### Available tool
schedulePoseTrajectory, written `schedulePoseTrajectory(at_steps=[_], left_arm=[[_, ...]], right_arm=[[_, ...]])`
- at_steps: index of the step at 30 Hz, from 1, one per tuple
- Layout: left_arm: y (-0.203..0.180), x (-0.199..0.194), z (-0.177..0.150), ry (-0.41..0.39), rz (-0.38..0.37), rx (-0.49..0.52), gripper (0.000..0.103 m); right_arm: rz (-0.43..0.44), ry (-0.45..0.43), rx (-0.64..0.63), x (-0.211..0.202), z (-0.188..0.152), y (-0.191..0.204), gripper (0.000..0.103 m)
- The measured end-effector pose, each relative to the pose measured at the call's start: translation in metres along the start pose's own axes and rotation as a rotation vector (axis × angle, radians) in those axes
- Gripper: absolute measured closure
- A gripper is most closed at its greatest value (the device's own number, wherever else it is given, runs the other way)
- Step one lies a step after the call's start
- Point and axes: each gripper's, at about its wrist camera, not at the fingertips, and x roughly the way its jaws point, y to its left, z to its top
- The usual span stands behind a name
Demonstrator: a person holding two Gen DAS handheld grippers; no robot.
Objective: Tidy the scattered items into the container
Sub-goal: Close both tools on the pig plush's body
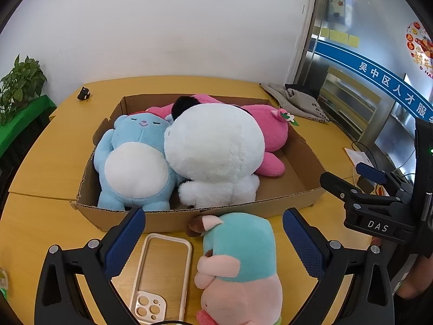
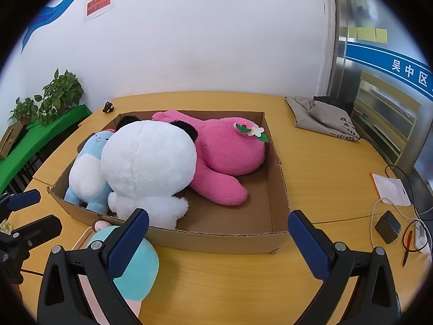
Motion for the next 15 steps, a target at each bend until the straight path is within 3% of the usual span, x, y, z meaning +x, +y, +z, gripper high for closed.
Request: schedulePoseTrajectory(at_steps=[15], left_arm=[[-0.0011,0.0009,-0.0052,0.031,-0.045,0.012,0.000]], right_arm=[[0.017,0.007,0.006,-0.0021,-0.0056,0.0017,0.000]])
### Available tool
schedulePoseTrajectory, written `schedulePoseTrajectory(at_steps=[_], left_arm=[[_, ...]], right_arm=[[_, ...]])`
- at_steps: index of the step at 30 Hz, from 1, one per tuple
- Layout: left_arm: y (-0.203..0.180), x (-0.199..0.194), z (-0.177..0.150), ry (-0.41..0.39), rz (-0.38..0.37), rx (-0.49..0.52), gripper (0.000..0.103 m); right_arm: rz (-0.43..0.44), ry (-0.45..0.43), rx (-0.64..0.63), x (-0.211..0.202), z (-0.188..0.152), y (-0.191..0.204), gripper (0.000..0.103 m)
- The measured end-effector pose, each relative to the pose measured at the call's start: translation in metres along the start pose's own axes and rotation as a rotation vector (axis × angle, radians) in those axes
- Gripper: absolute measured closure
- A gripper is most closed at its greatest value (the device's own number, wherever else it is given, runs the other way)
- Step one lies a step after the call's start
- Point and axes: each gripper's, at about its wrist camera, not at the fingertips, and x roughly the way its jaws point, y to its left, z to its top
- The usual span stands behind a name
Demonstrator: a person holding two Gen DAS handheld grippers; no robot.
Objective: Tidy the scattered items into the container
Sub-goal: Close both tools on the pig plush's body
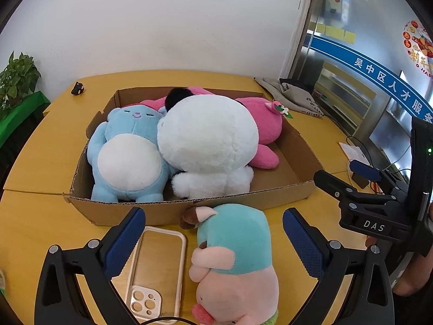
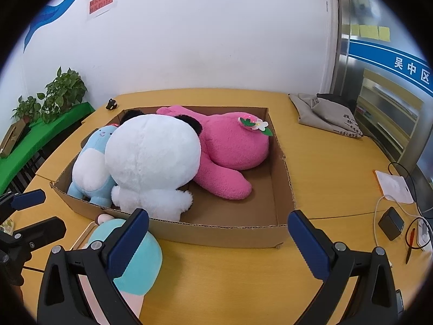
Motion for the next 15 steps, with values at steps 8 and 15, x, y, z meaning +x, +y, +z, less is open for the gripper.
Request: schedulePoseTrajectory(at_steps=[8,15], left_arm=[[0.008,0.016,-0.005,0.085,-0.030,-0.002,0.000],[0.026,0.058,-0.004,0.220,-0.131,-0.055,0.000]], right_arm=[[0.115,0.024,-0.006,-0.018,-0.031,0.004,0.000],[0.373,0.179,-0.055,-0.011,-0.080,0.071,0.000]])
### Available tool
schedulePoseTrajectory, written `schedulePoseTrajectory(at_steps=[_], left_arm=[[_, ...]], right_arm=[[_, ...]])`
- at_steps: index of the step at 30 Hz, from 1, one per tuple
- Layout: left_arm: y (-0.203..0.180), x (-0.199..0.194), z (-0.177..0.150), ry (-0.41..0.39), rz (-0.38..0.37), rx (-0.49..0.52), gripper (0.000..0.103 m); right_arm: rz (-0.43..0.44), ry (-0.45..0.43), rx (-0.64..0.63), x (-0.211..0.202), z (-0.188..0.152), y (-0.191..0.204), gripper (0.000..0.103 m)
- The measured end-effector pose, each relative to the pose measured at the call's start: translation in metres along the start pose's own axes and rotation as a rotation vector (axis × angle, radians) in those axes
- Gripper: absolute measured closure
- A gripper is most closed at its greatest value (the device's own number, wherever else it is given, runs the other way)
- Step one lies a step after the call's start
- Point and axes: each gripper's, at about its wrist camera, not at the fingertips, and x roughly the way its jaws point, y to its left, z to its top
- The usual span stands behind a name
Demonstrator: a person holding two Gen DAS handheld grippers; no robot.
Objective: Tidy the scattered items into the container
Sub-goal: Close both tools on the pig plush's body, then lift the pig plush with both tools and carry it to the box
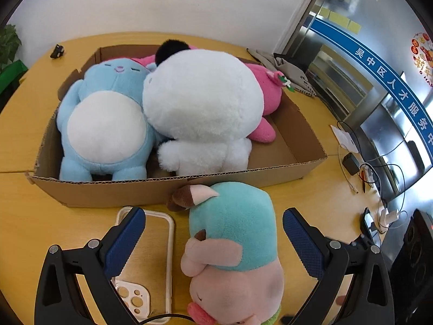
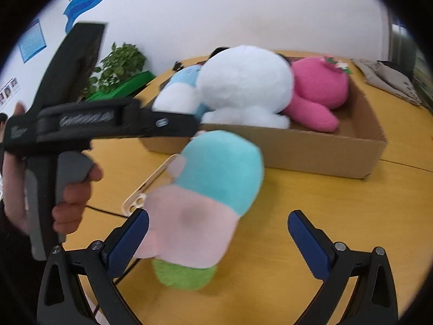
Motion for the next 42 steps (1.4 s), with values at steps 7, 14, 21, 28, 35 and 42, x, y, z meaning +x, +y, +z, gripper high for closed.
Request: schedulePoseTrajectory(at_steps=[7,14,21,28,35,42], left_arm=[[0.005,0.039,-0.002,0.155,-0.099,0.034,0.012],[-0.005,0.032,-0.007,0.166,-0.188,0.042,0.038],[-0.029,0.024,-0.023,0.128,-0.268,0.001,0.041],[-0.053,0.036,-0.020,0.120,-0.286,-0.038,0.028],[-0.056,0.064,-0.021,0.202,-0.233,-0.045,0.020],[-0.053,0.060,-0.029,0.200,-0.261,-0.037,0.031]], right_arm=[[-0.028,0.060,0.037,0.042,-0.011,0.001,0.000],[0.097,0.060,0.067,0.049,-0.009,-0.008,0.018],[0.140,0.106,-0.015,0.026,-0.009,-0.036,0.022],[0.054,0.147,-0.174,-0.006,-0.003,-0.072,0.017],[0.127,0.139,-0.060,0.000,-0.006,-0.074,0.014],[0.217,0.147,0.070,0.033,-0.027,-0.079,0.012]])
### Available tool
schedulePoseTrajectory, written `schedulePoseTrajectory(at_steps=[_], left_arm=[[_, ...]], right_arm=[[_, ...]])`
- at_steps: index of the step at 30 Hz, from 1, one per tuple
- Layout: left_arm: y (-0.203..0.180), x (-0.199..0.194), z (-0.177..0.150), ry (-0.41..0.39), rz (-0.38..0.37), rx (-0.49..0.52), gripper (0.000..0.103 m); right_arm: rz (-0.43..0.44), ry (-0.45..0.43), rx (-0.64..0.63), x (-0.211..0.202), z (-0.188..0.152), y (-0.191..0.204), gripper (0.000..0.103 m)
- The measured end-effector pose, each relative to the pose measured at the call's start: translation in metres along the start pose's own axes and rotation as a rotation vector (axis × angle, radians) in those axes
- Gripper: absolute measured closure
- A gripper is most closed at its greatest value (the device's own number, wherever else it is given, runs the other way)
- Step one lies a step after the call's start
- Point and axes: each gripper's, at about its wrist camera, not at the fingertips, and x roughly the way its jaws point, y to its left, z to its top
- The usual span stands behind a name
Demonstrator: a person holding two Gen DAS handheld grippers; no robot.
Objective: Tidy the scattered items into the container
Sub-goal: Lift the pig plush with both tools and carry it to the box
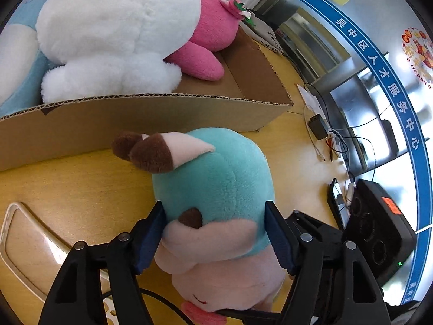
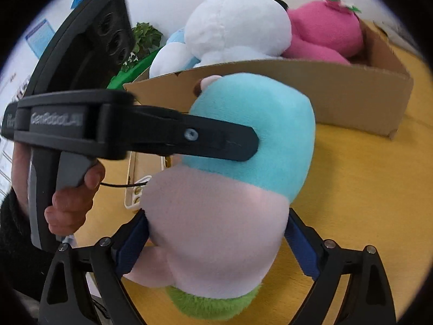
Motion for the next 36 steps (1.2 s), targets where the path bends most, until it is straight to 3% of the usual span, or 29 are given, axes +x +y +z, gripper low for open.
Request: schedulePoseTrajectory(at_steps=[5,10,14,18,22,25,28,30,32,36], left_arm=[[-0.010,-0.015,-0.005,-0.036,-0.021,0.032,0.036],[-0.052,-0.057,0.005,-0.156,-0.029,0.127,0.036],[-0.087,-0.084,0.045,-0.248,-0.025,0.240,0.036],[-0.095,-0.080,0.110,-0.287,0.001,0.300,0.036],[-0.073,-0.049,0.171,-0.262,0.015,0.275,0.036],[-0.052,-0.006,0.200,-0.178,0.018,0.225,0.036],[-0.033,0.032,0.207,-0.119,0.005,0.179,0.036],[-0.035,0.038,0.202,-0.134,0.010,0.201,0.035],[-0.042,0.041,0.200,-0.140,0.038,0.223,0.035],[-0.041,0.045,0.201,-0.142,0.033,0.215,0.035]], right_arm=[[0.000,-0.042,-0.034,-0.008,-0.001,0.007,0.024],[-0.009,-0.123,-0.106,-0.047,0.013,0.020,0.026],[-0.042,-0.225,-0.199,-0.087,0.051,0.023,0.026],[-0.083,-0.268,-0.250,-0.099,0.108,0.005,0.026],[-0.097,-0.252,-0.267,-0.078,0.165,-0.033,0.025],[-0.078,-0.200,-0.208,-0.048,0.187,-0.070,0.025],[-0.057,-0.135,-0.128,-0.022,0.187,-0.099,0.021],[-0.008,-0.126,-0.051,-0.018,0.183,-0.116,0.013],[0.008,-0.122,-0.025,-0.023,0.182,-0.122,0.013],[-0.099,-0.157,-0.103,-0.057,0.185,-0.113,0.012]])
